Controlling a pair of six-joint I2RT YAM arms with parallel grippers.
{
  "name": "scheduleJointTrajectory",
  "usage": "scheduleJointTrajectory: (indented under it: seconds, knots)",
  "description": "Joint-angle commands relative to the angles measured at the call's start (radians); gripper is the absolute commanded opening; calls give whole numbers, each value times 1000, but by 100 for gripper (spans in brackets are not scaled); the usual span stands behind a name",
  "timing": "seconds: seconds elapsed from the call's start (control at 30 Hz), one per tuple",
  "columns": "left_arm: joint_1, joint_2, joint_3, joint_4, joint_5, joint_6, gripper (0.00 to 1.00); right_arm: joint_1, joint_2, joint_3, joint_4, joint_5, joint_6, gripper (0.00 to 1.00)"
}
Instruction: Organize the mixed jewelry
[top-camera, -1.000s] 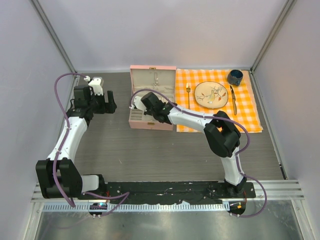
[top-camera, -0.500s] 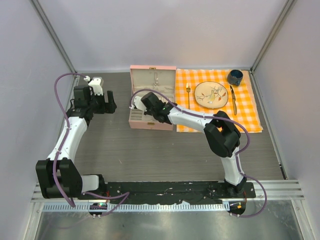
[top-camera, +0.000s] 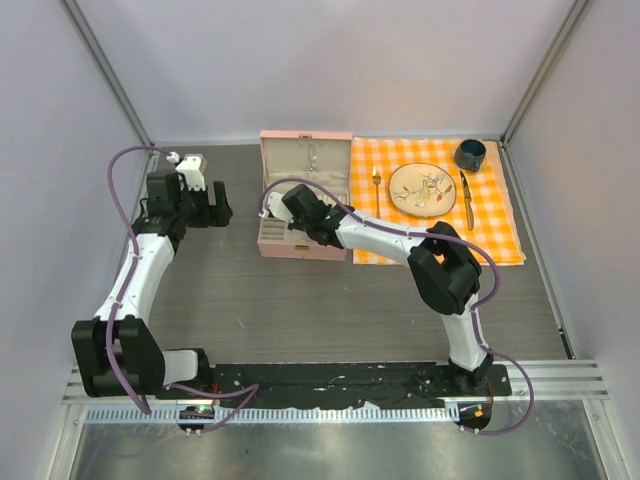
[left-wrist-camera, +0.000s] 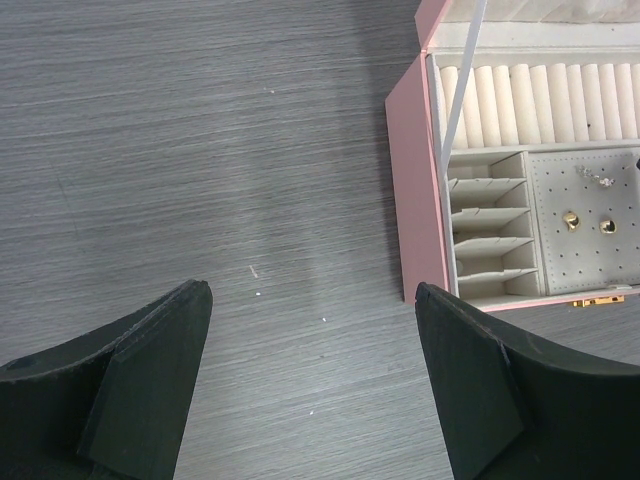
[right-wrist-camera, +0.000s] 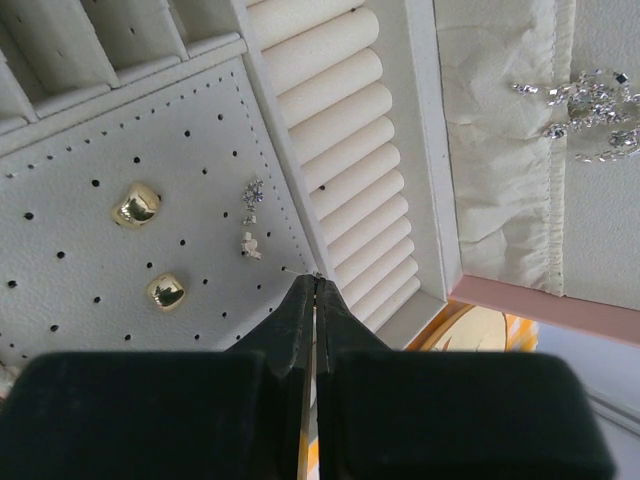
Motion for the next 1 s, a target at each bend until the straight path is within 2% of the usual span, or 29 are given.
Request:
scheduleJointTrajectory:
  seconds: [0.0, 0.97]
  knots:
    - [9, -26, -1, 28, 11, -2, 88, -1, -10, 14, 36, 9, -1, 1]
    - [12, -29, -4, 28, 12, -2, 88, -1, -9, -10, 48, 9, 5, 1]
